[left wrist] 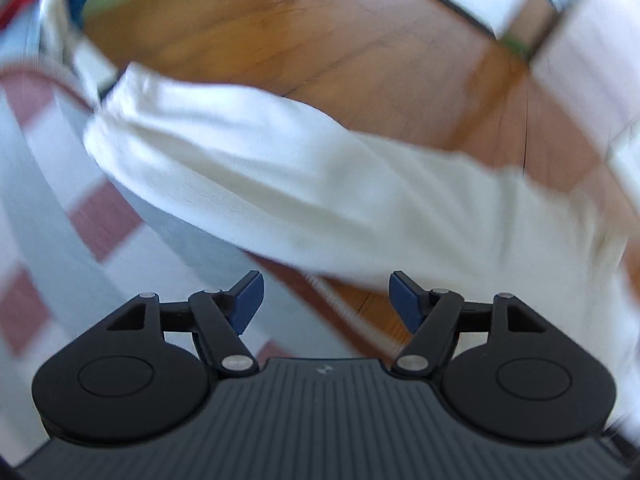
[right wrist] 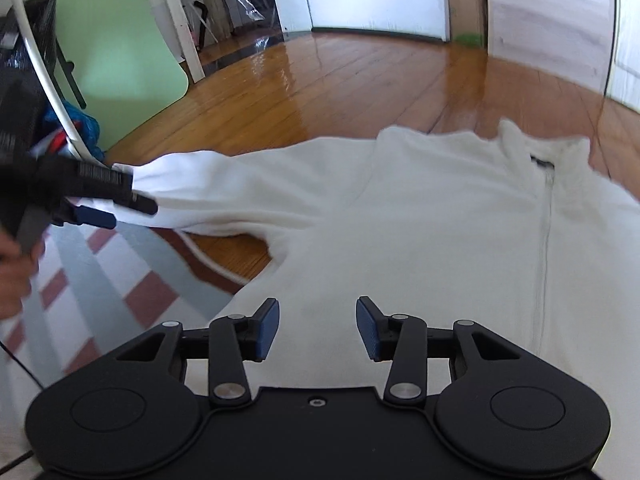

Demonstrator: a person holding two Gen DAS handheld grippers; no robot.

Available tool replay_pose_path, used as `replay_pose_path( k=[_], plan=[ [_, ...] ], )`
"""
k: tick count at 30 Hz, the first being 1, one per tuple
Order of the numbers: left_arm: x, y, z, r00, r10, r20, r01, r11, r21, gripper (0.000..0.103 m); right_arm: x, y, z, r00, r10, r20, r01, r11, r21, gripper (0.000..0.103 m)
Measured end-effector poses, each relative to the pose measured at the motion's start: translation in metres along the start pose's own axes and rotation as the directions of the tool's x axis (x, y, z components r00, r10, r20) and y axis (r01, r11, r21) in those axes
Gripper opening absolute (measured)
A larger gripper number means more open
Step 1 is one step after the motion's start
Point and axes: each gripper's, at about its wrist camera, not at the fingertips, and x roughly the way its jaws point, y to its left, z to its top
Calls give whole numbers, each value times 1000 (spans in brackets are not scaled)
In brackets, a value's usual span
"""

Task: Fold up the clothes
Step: 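Grasp a sleeve cuff with the left gripper and lift it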

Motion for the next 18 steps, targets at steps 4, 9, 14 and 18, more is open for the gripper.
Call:
replay_pose_path(
  k=[4, 9, 14, 18],
  plan=[
    [17, 34, 6, 995, 78, 59, -71, 992, -100, 69, 14, 0, -2, 999, 46, -30, -44, 997, 59, 48],
    [16, 79, 22, 953, 264, 147, -221, 941, -256, 69, 19, 14, -4, 998, 38, -43, -41, 997, -66, 48],
    [31, 121, 29, 979, 189, 78, -146, 912, -383, 73, 17, 25, -3, 999, 10, -40, -18, 977, -212, 48],
    [36, 128, 30, 982, 150, 119, -87, 904, -419, 80, 3, 26, -14, 1000, -15, -13, 11, 972, -233, 48]
  ],
)
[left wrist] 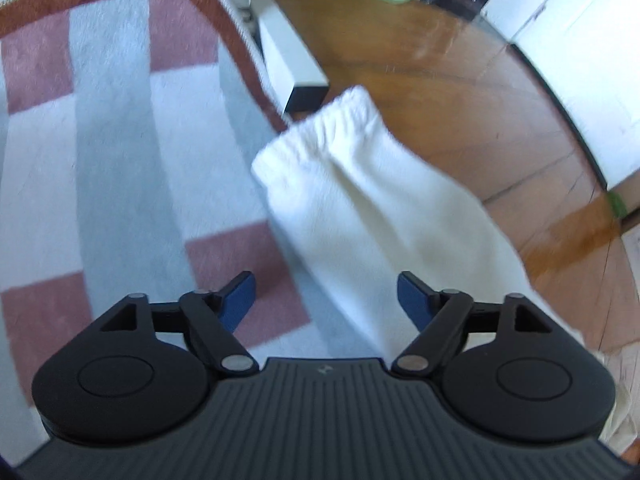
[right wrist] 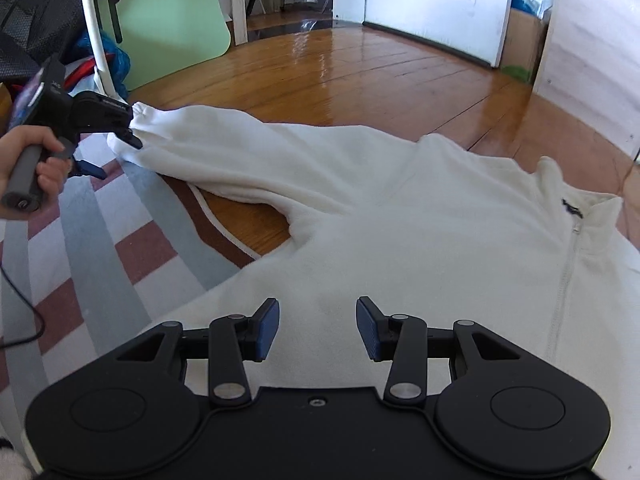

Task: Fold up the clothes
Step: 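Grasp a sleeve cuff with the left gripper and lift it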

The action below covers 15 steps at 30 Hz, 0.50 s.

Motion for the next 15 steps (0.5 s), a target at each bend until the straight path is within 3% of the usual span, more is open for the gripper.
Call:
replay_pose_path(
  k=[4, 7, 9, 10, 11, 12, 13, 15],
  plan=[
    [10, -11, -11, 998, -9, 62, 8, 1000, 25, 103, -15, -7, -14, 1000, -1, 6, 1, 999, 45, 48],
    [24, -34, -14, 992, 104, 69, -115, 975, 190, 103, -21, -13, -22, 1000, -18, -12, 19, 998, 52, 48],
    [30, -45, -17, 978, 175, 114, -199, 943, 265, 87, -25, -15, -27, 999, -37, -29, 38, 999, 29, 48],
    [27, -48, -20, 971, 188, 151, -225, 931, 286, 55, -29, -17, -30, 999, -43, -32, 44, 999, 14, 48],
    [24, -50, -22, 972, 161, 169, -206, 931, 301, 14, -33, -20, -33, 998, -45, -38, 45, 999, 5, 48],
    [21, -51, -21, 977, 134, 163, -178, 941, 290, 7, -37, -24, -37, 998, -49, -44, 49, 999, 1, 48],
    [17, -52, -20, 980, 112, 163, -155, 948, 279, 8, -41, -29, -41, 997, -55, -50, 56, 998, 4, 48],
    [7, -63, -18, 970, 105, 220, -169, 940, 297, 8, -47, -42, -49, 996, -68, -62, 69, 997, 17, 48]
  ],
)
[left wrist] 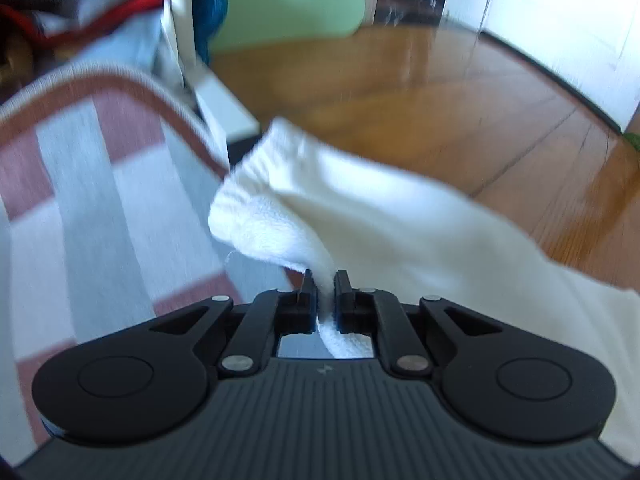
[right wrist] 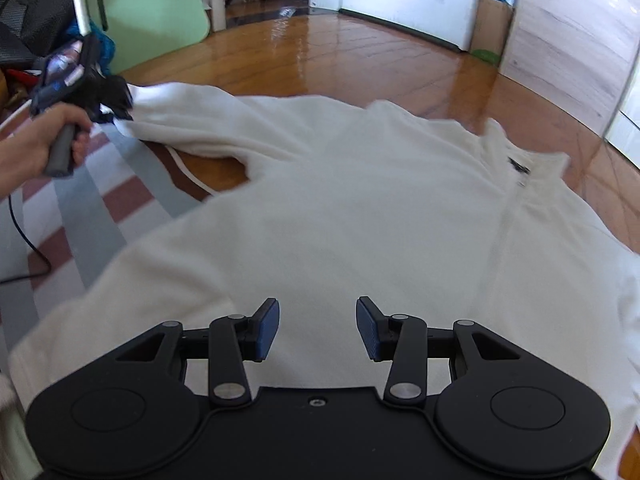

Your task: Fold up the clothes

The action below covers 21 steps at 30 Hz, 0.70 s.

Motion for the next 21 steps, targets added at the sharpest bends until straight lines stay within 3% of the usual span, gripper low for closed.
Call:
replay_pose_path(
  k=[3, 5, 8, 10, 11, 12, 14, 16, 17, 18, 19, 20, 21],
  plan=[
    [-31, -18, 14, 992, -69, 101, 65, 997, 45, 7, -6, -23, -13, 1000, -10, -7, 10, 998, 55, 48],
    [-59, -34, 19, 976, -151, 159, 139, 987, 86, 7, -11, -38, -22, 1000, 0, -10, 1, 995, 101, 47],
    [-105, -72, 16, 928, -314, 202, 278, 942, 186, 7, -16, -61, -31, 1000, 0, -13, 2, 987, 158, 47],
    [-144, -99, 14, 875, -445, 189, 402, 887, 226, 7, -14, -76, -34, 1000, -5, -15, 8, 982, 189, 47],
    [-164, -113, 14, 838, -517, 177, 474, 848, 237, 7, -13, -83, -36, 1000, -7, -17, 11, 979, 203, 47],
    [-183, -127, 13, 782, -600, 167, 556, 793, 248, 7, -12, -89, -37, 1000, -10, -19, 14, 976, 215, 47],
    [-219, -160, 1, 665, -738, 118, 682, 664, 307, 8, -7, -97, -41, 1000, -18, -23, 23, 972, 232, 47],
    [-241, -196, -24, 560, -828, 10, 775, 529, 345, 10, -3, -103, -43, 1000, -12, -24, 18, 968, 252, 47],
    [-243, -215, -38, 522, -850, -67, 813, 472, 341, 23, -1, -105, -45, 1000, -6, -24, 12, 965, 262, 47],
    [-241, -235, -55, 490, -855, -170, 840, 411, 354, 37, 1, -107, -46, 1000, 0, -24, 6, 962, 273, 47],
    [-238, -253, -74, 473, -841, -264, 851, 358, 384, 60, 3, -109, -47, 1000, 4, -25, 4, 961, 277, 47],
    [-235, -265, -93, 476, -816, -328, 847, 324, 421, 62, 5, -109, -48, 1000, 1, -31, 7, 963, 270, 47],
    [-231, -268, -109, 493, -794, -355, 830, 308, 464, 62, 7, -109, -49, 999, -5, -36, 14, 965, 262, 47]
  ],
)
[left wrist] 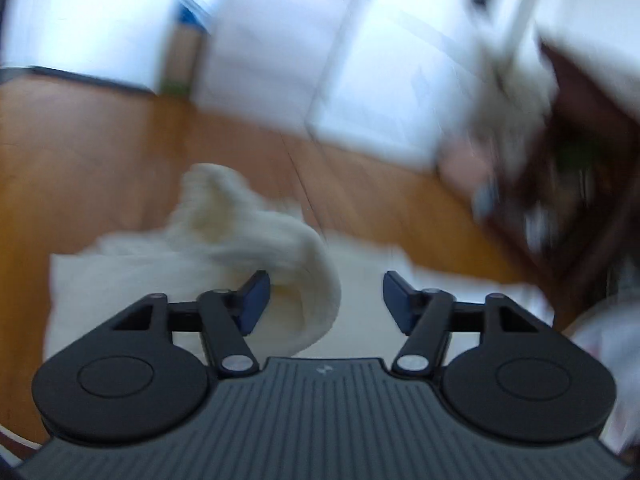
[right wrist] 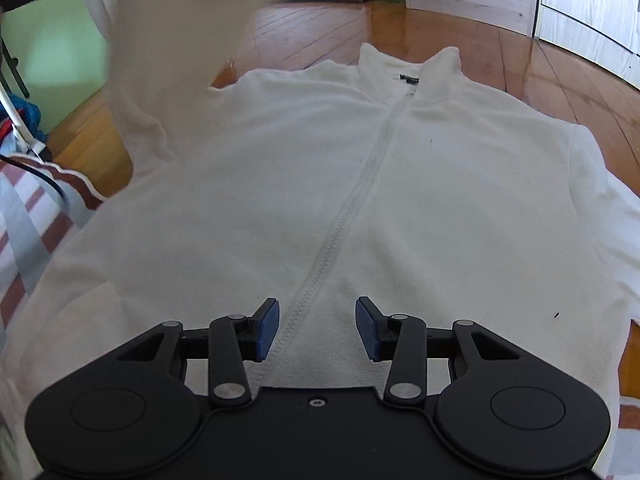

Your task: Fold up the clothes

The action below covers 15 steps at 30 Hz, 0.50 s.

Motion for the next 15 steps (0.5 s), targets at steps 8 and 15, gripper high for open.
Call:
replay_pose_path(
  k=[8, 15],
  plan=[
    [21, 67, -35, 996, 54, -73, -62, 992, -112, 66, -11, -13, 7, 1000, 28, -4, -28, 999, 42, 48],
    [27, 135, -43, 945, 294, -146, -318, 931, -182, 66, 4, -69, 38, 998, -3, 58, -19, 925, 380, 64]
  ],
)
